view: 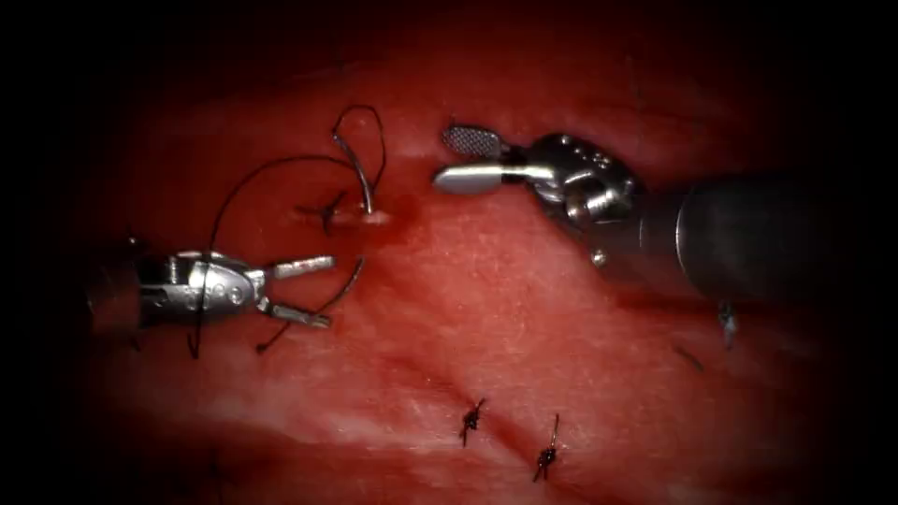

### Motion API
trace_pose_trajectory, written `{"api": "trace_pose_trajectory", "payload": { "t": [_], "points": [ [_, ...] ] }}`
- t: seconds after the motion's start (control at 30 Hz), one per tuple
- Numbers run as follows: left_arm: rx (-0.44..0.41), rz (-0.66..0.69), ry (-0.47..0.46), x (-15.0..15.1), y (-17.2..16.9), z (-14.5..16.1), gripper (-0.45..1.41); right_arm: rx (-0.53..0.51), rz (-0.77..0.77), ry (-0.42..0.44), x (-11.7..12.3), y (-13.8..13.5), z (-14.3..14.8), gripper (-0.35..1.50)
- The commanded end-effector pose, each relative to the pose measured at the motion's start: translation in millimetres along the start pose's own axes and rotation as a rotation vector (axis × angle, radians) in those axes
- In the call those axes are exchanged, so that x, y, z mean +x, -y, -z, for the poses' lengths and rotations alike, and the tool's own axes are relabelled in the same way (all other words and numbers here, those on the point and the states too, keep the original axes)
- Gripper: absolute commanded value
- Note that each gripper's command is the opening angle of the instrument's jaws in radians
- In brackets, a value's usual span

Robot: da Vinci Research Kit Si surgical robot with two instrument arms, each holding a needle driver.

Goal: Wound Closure

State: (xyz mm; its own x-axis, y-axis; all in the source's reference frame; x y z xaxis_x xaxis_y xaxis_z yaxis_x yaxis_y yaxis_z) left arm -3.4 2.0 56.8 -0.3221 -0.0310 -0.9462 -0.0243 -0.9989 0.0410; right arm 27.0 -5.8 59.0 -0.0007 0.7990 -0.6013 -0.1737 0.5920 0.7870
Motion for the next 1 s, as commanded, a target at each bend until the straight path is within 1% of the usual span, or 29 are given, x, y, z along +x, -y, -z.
{"api": "trace_pose_trajectory", "payload": {
  "t": [0.03,0.1,0.17,0.33,0.5,0.53,0.57,0.6,0.63,0.67,0.77,0.87,0.93,0.97,1.0],
  "points": [
    [0.001,-0.004,-0.006,-0.5,-0.1,-1.1,0.56,0.002,0.002,-0.004,-1.1,0.1,-0.6,1.01],
    [0.005,-0.009,-0.017,-0.4,-0.2,-1.5,0.57,0.002,0.005,-0.004,-1.5,0.2,-0.7,0.99],
    [0.027,-0.010,-0.024,-0.3,0.0,-1.8,0.57,0.002,0.008,-0.004,-1.8,0.1,-0.7,0.98],
    [0.096,-0.003,-0.063,0.1,1.1,-2.1,0.47,0.002,0.018,-0.005,-2.9,-0.2,-0.9,0.93],
    [0.104,-0.006,-0.064,0.0,0.8,-2.6,0.24,0.001,0.023,-0.005,-3.4,-0.4,-1.0,0.89],
    [0.107,-0.007,-0.065,-0.1,0.6,-2.7,0.17,0.001,0.023,-0.005,-3.4,-0.3,-1.0,0.89],
    [0.108,-0.009,-0.065,-0.1,0.5,-2.9,0.02,0.001,0.023,-0.005,-3.4,-0.3,-1.0,0.88],
    [0.110,-0.004,-0.066,-0.1,0.4,-2.9,-0.08,0.001,0.023,-0.006,-3.4,-0.3,-1.0,0.86],
    [0.113,0.002,-0.068,-0.2,0.3,-3.0,-0.23,0.001,0.023,-0.006,-3.4,-0.2,-1.1,0.86],
    [0.116,0.013,-0.072,-0.2,0.3,-3.0,-0.45,0.001,0.024,-0.006,-3.5,-0.2,-1.1,0.84],
    [0.133,0.045,-0.078,-0.2,0.5,-2.7,-0.45,0.002,0.025,-0.009,-3.6,0.0,-1.2,0.78],
    [0.133,0.089,-0.084,-0.1,0.9,-2.2,-0.45,0.003,0.027,-0.009,-3.8,0.2,-1.3,0.69],
    [0.128,0.139,-0.088,-0.1,1.1,-2.0,-0.45,0.010,0.028,-0.005,-4.0,0.4,-1.3,0.52],
    [0.128,0.164,-0.088,0.0,1.2,-1.9,-0.45,0.010,0.035,0.000,-4.0,0.5,-1.3,0.47],
    [0.117,0.217,-0.097,0.1,1.3,-1.8,-0.45,0.011,0.041,0.006,-4.1,0.5,-1.2,0.41]
  ]
}}
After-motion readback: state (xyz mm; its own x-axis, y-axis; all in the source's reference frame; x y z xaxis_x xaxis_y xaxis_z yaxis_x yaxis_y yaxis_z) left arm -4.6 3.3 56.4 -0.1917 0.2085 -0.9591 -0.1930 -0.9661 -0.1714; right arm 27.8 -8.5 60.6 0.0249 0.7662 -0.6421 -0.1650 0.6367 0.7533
